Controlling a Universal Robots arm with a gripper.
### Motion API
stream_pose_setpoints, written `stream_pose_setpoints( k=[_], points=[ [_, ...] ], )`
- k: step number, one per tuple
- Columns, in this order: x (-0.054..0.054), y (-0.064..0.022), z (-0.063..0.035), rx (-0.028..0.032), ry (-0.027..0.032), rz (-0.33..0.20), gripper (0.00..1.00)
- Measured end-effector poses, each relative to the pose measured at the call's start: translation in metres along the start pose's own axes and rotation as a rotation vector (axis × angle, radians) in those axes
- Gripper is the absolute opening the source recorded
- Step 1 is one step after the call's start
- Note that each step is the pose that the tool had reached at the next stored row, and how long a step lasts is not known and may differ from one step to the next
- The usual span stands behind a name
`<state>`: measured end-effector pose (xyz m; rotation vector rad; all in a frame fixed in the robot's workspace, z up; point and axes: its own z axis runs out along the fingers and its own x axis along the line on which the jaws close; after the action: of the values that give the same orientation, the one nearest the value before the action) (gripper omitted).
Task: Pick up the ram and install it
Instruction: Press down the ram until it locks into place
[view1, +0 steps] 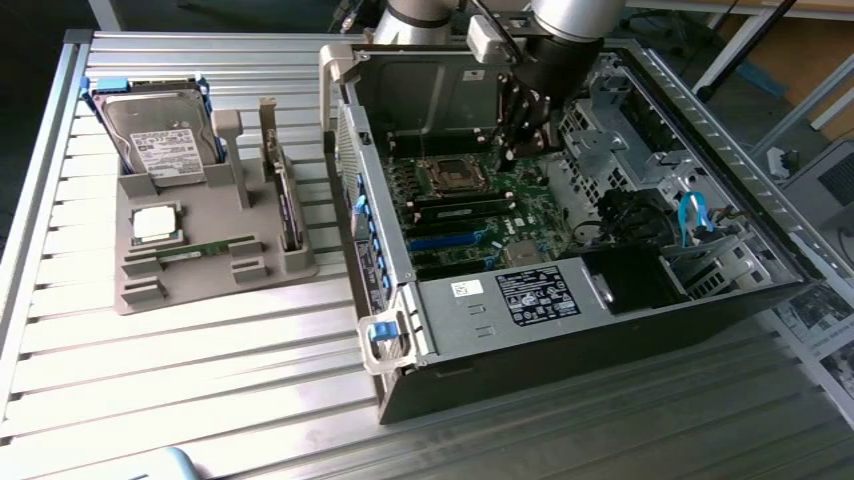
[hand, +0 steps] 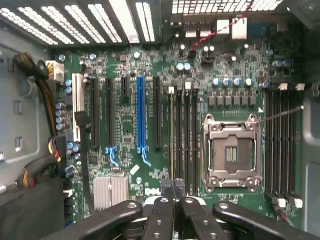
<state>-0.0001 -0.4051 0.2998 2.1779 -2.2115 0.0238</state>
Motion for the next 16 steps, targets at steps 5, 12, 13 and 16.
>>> stream_pose_setpoints(
  k=[5, 12, 13, 16],
  points=[
    [0.0, -0.013, -0.0002, -0.0049, 0.0, 0.0, 0.11],
    [0.0, -0.0295, -0.0013, -0.0092, 0.0002, 0.0, 0.11],
    [0.0, -0.0316, -0.0016, -0.0097, 0.0001, 0.0, 0.11],
    [0.0, -0.0362, -0.0023, -0.0107, 0.0003, 0.0, 0.11]
  ],
)
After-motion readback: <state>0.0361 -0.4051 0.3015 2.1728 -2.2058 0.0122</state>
